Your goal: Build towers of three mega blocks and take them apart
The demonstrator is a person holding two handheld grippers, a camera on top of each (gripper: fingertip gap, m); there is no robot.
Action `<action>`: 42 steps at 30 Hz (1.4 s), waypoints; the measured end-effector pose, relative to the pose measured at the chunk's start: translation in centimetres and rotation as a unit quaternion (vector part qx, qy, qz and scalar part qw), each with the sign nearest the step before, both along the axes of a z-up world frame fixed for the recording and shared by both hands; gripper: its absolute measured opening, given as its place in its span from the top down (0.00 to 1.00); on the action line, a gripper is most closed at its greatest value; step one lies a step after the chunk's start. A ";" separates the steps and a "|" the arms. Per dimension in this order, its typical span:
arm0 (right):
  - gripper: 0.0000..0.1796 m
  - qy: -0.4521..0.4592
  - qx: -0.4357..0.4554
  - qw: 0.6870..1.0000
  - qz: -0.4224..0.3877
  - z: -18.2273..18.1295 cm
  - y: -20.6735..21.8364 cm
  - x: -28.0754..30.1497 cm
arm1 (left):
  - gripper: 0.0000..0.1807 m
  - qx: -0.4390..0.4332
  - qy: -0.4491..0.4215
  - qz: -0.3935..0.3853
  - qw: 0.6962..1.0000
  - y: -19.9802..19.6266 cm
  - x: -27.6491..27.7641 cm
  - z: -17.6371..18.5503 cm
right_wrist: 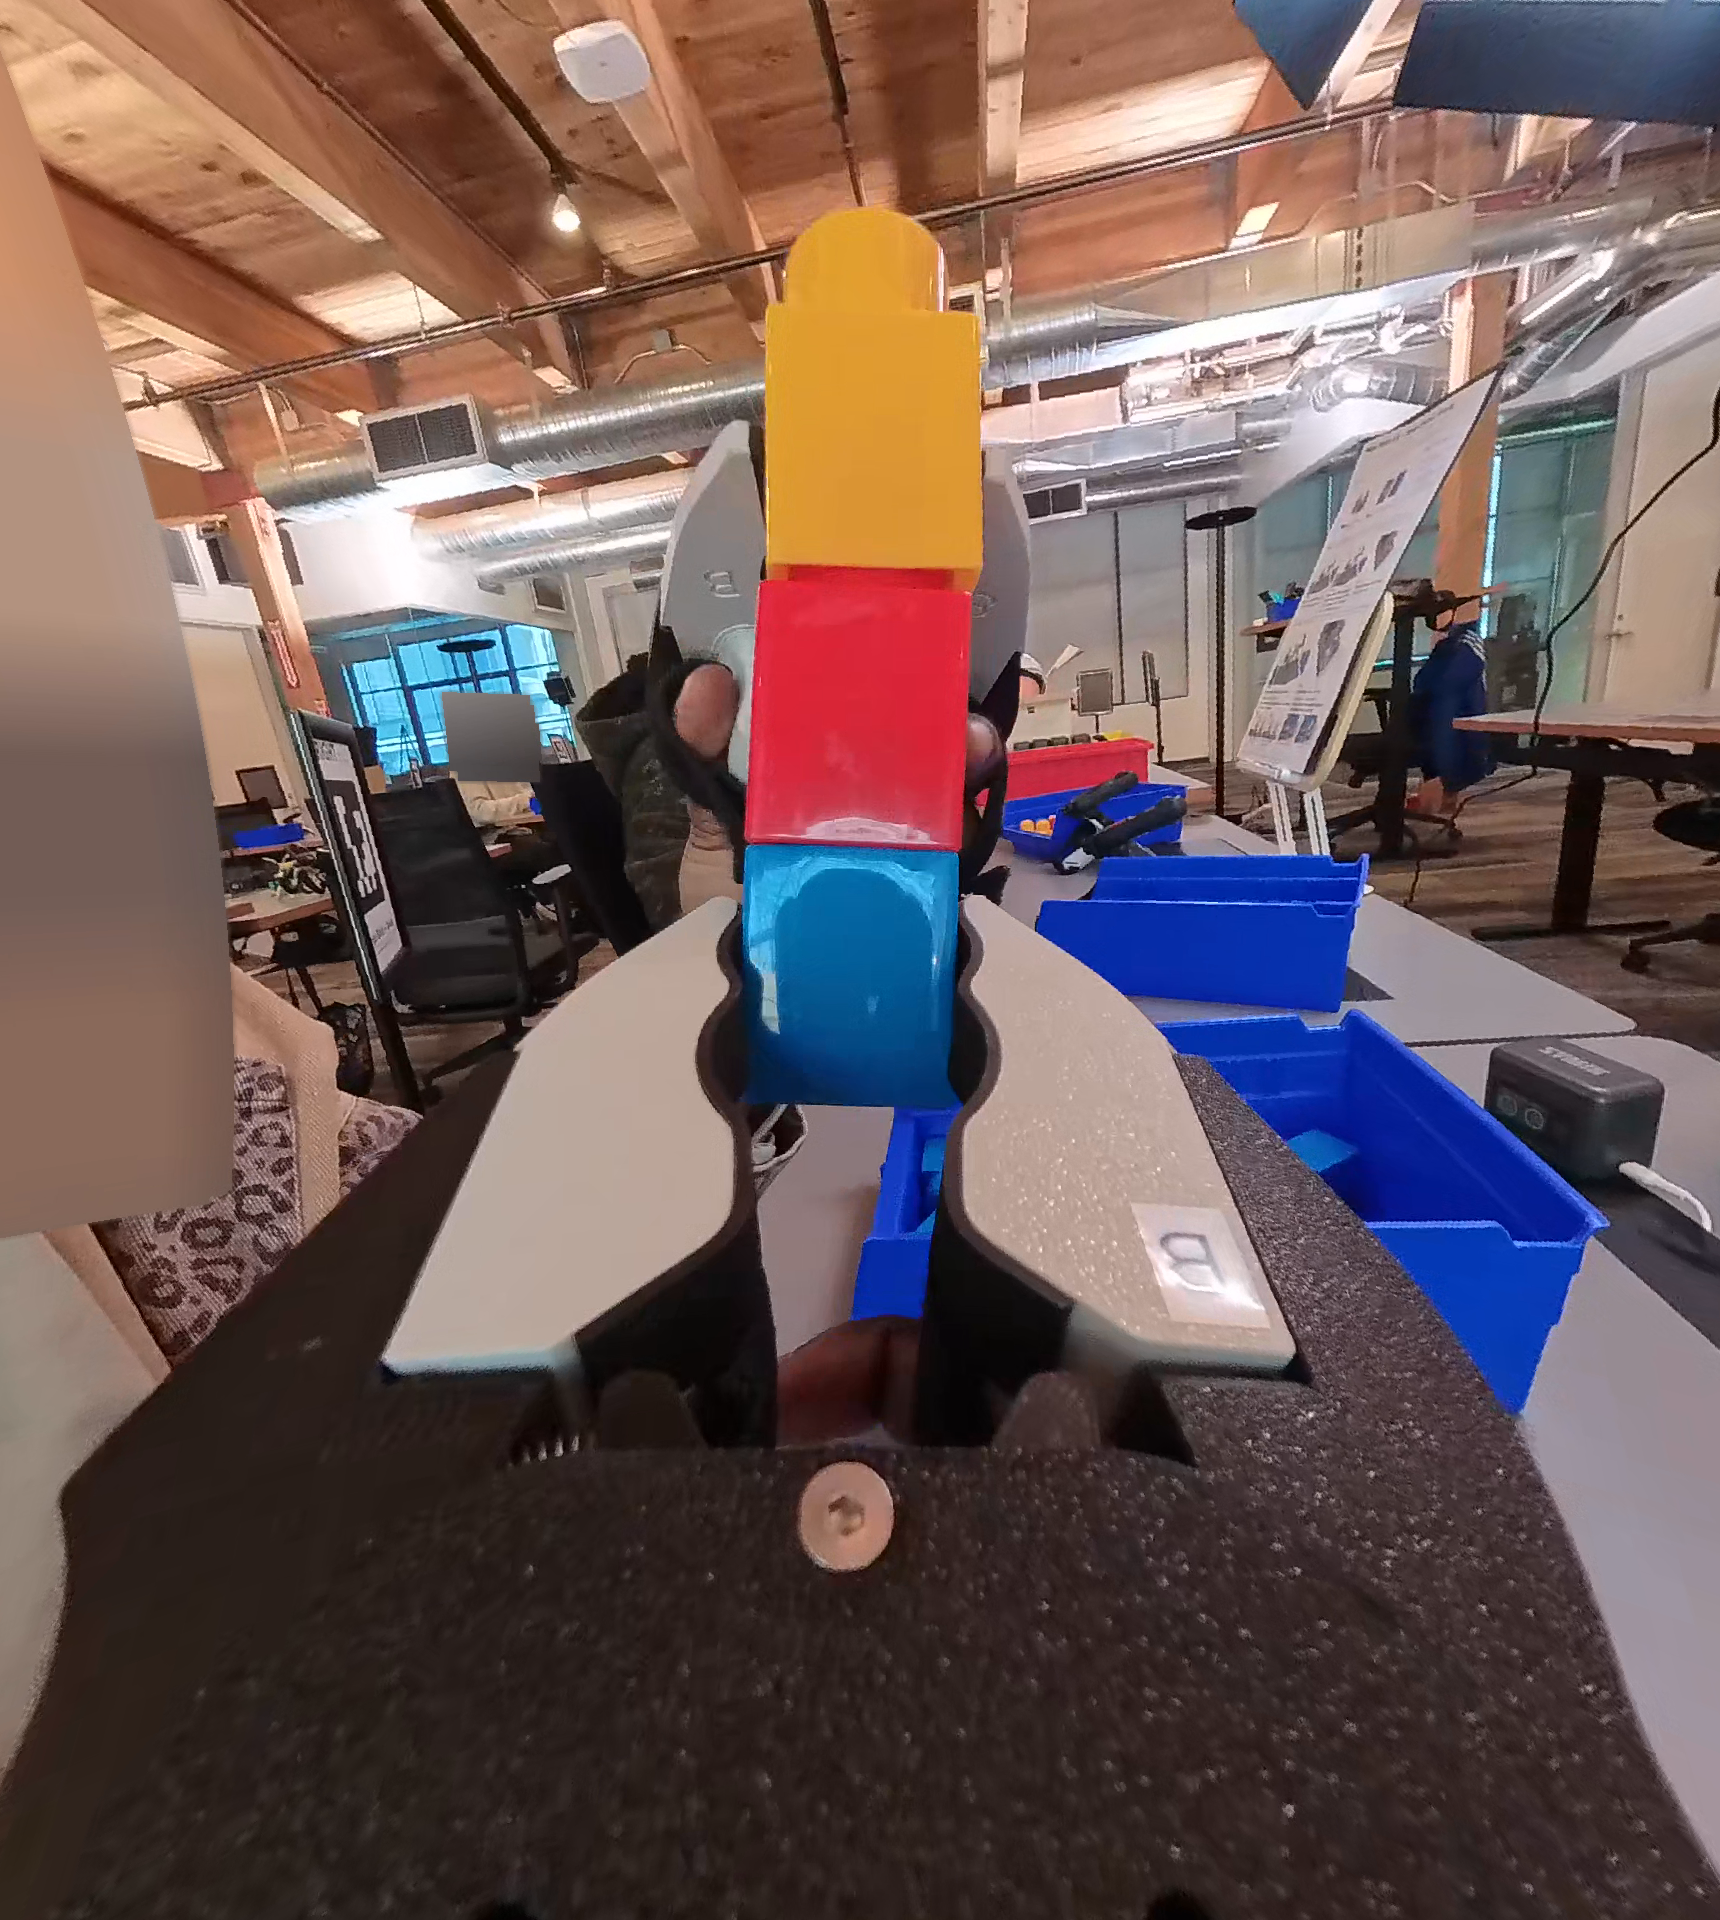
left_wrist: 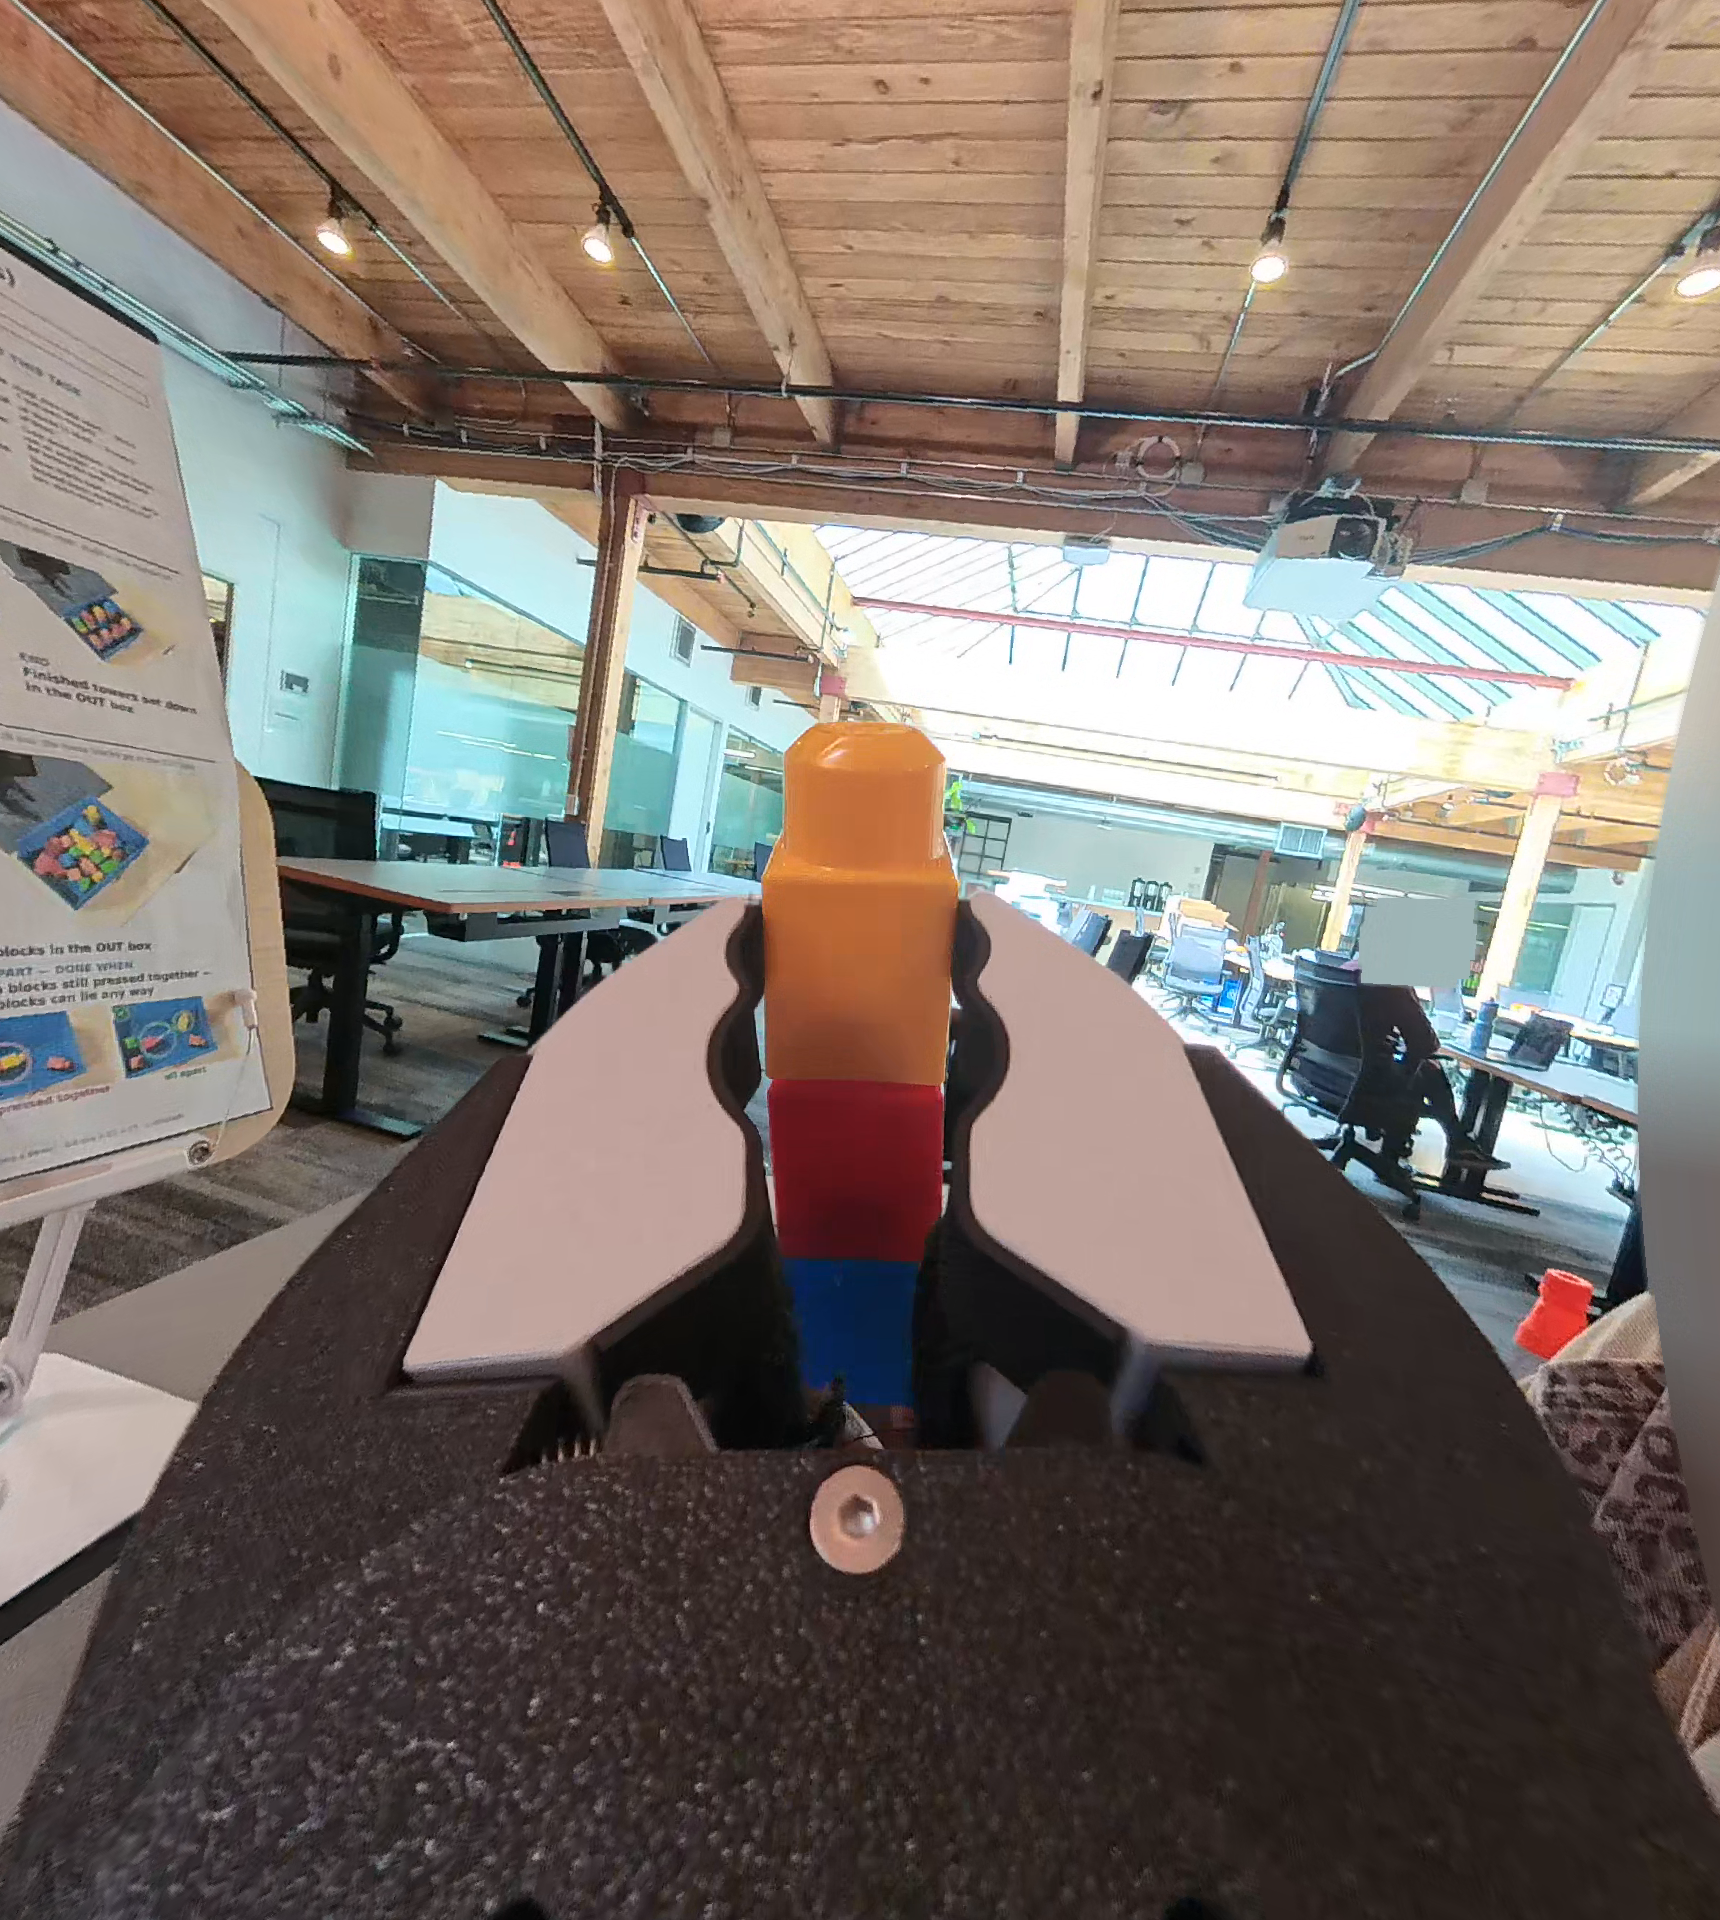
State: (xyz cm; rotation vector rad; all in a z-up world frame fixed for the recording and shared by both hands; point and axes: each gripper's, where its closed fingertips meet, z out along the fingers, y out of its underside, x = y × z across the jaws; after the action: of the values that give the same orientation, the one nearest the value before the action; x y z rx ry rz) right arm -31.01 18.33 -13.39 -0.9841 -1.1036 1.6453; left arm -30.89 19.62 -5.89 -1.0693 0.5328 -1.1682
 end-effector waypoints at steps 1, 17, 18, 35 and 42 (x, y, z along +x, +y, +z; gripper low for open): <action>0.80 0.002 -0.003 1.000 0.002 0.0 0.0 0.0 | 0.81 0.001 0.002 0.002 1.000 0.0 0.0 -0.1; 0.81 -0.052 0.017 0.998 0.022 -1.5 -1.2 -1.3 | 0.70 0.030 0.087 0.014 0.996 -1.2 -0.7 -0.8; 0.81 -0.046 0.015 0.999 0.024 -1.2 -1.3 -1.2 | 0.74 0.028 0.094 0.020 0.995 -0.9 -0.4 -1.1; 0.81 -0.072 0.018 0.997 0.016 -1.3 -1.0 -0.3 | 0.80 -0.043 0.153 -0.057 0.986 -1.5 -0.4 -3.8; 0.81 -0.076 0.046 0.996 0.003 -1.4 -1.1 -0.2 | 0.80 -0.040 0.168 -0.066 0.983 -1.9 -0.4 -4.1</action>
State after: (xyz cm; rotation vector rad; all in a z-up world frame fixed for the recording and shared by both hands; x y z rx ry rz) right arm -31.23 17.19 -14.75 -1.0611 -1.2729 1.5301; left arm -31.25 17.67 -10.03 -1.3284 0.8358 -1.1365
